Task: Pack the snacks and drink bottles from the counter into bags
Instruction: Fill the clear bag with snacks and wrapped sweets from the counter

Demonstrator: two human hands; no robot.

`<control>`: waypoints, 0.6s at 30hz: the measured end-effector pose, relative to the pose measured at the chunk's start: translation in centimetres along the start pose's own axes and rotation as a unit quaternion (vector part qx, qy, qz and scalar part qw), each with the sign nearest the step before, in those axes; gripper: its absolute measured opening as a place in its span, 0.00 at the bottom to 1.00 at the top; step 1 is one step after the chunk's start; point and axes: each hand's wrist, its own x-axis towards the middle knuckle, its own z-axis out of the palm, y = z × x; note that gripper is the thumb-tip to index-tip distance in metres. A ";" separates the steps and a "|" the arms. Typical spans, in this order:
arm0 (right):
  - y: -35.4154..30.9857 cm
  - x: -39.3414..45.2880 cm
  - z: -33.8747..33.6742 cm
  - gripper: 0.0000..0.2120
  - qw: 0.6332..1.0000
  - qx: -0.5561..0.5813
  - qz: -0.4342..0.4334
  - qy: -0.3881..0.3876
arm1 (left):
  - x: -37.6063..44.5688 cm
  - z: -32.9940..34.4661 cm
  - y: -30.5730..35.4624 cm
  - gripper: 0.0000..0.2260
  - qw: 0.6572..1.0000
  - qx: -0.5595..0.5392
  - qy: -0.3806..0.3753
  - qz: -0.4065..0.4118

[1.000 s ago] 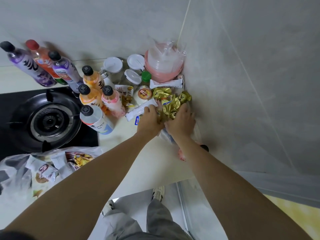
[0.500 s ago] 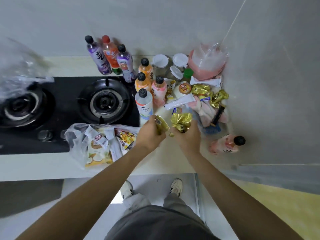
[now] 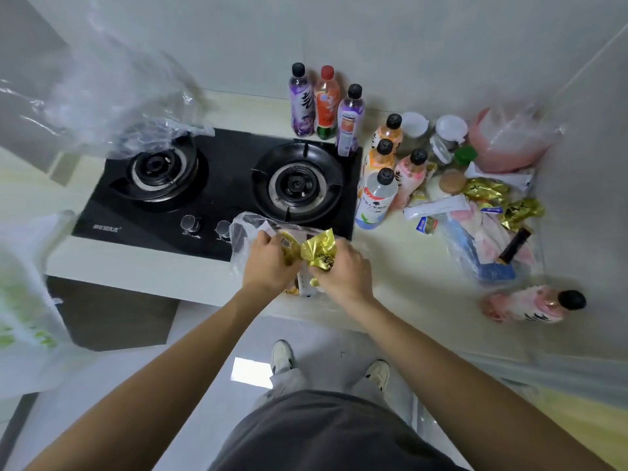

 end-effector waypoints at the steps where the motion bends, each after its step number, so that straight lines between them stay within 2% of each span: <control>1: -0.5 0.1 0.4 0.26 1.000 -0.027 -0.012 0.001 | 0.0 0.0 -0.4 0.20 1.000 0.013 -0.006 -0.005; 5: -1.2 0.3 1.4 0.29 0.995 -0.094 -0.021 -0.014 | -0.1 0.2 -1.2 0.20 0.998 0.056 -0.006 0.000; 9: -1.1 0.0 1.2 0.25 0.994 -0.106 -0.027 -0.017 | -0.7 -0.1 -1.3 0.22 0.998 0.047 -0.010 0.030; 18: 0.1 -0.9 -1.2 0.19 0.994 -0.083 -0.012 0.067 | -0.5 -0.5 0.1 0.21 0.988 0.051 -0.003 0.146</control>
